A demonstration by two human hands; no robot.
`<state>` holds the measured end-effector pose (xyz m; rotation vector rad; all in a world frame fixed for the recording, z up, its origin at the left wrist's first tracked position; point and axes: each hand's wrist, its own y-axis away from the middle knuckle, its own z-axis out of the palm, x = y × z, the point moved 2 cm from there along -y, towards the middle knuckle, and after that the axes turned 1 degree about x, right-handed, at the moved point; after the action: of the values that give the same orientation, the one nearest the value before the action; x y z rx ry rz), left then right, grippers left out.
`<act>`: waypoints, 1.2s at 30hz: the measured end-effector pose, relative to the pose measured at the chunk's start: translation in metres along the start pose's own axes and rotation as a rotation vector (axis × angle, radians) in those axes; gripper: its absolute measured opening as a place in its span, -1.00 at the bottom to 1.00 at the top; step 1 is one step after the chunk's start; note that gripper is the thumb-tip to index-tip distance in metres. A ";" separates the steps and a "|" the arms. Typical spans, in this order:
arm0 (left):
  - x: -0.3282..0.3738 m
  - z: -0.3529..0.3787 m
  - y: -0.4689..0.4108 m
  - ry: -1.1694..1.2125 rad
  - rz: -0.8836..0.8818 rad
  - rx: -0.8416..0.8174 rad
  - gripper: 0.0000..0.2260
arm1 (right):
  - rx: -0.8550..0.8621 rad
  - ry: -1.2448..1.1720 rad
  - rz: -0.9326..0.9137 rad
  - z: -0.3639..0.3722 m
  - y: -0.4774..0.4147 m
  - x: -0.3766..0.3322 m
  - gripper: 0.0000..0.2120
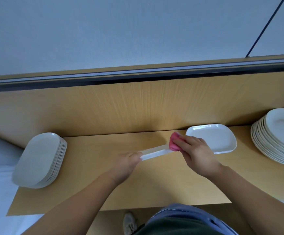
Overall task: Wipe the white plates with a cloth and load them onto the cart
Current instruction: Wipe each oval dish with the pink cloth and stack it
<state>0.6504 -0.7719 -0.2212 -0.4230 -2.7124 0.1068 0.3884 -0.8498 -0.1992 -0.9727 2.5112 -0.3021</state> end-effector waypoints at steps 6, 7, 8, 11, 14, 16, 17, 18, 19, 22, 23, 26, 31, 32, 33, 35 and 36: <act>0.008 -0.030 -0.014 0.210 -0.214 0.013 -0.81 | 0.095 -0.022 -0.043 -0.010 -0.016 -0.010 -0.65; 0.008 -0.033 -0.014 0.220 -0.210 0.032 -0.81 | 0.107 -0.019 -0.048 -0.011 -0.018 -0.011 -0.65; 0.010 -0.036 -0.014 0.239 -0.206 0.039 -0.81 | 0.114 -0.017 -0.053 -0.012 -0.020 -0.013 -0.65; 0.010 -0.039 -0.011 0.269 -0.211 0.054 -0.82 | 0.118 -0.013 -0.062 -0.011 -0.021 -0.016 -0.65; 0.011 -0.040 -0.008 0.316 -0.233 0.061 -0.83 | 0.119 -0.010 -0.069 -0.009 -0.019 -0.020 -0.65; 0.010 -0.039 -0.009 0.355 -0.306 0.061 -0.83 | 0.112 -0.010 -0.069 -0.007 -0.017 -0.022 -0.66; 0.007 -0.038 -0.010 0.375 -0.358 0.062 -0.81 | 0.106 -0.009 -0.068 -0.006 -0.017 -0.023 -0.66; 0.004 -0.037 -0.012 0.392 -0.404 0.062 -0.78 | 0.100 -0.011 -0.067 -0.005 -0.017 -0.024 -0.66; 0.000 -0.036 -0.013 0.403 -0.437 0.053 -0.76 | 0.093 -0.013 -0.065 -0.004 -0.017 -0.024 -0.66; -0.010 -0.036 -0.017 0.433 -0.460 -0.037 -0.77 | 0.084 -0.006 -0.065 0.000 -0.016 -0.025 -0.66; -0.012 -0.037 -0.019 0.433 -0.444 -0.081 -0.80 | 0.080 -0.002 -0.066 0.001 -0.015 -0.025 -0.66; -0.012 -0.041 -0.020 0.506 -0.457 -0.231 -0.95 | 0.062 0.006 -0.064 0.004 -0.015 -0.025 -0.66; -0.013 -0.040 -0.023 0.504 -0.571 -0.240 -0.90 | 0.016 0.012 -0.096 0.014 -0.019 -0.025 -0.67; -0.014 -0.039 -0.023 0.519 -0.583 -0.236 -0.89 | 0.002 0.012 -0.109 0.016 -0.020 -0.025 -0.66; -0.014 -0.038 -0.024 0.530 -0.594 -0.244 -0.88 | -0.016 0.012 -0.124 0.020 -0.022 -0.025 -0.64; -0.015 -0.036 -0.024 0.530 -0.608 -0.261 -0.86 | -0.061 0.020 -0.162 0.026 -0.028 -0.027 -0.60; -0.016 -0.034 -0.025 0.524 -0.619 -0.263 -0.85 | -0.087 0.029 -0.186 0.029 -0.031 -0.028 -0.58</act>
<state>0.6709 -0.8005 -0.1925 0.2973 -2.2137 -0.4674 0.4386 -0.8543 -0.2049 -1.2479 2.4817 -0.2657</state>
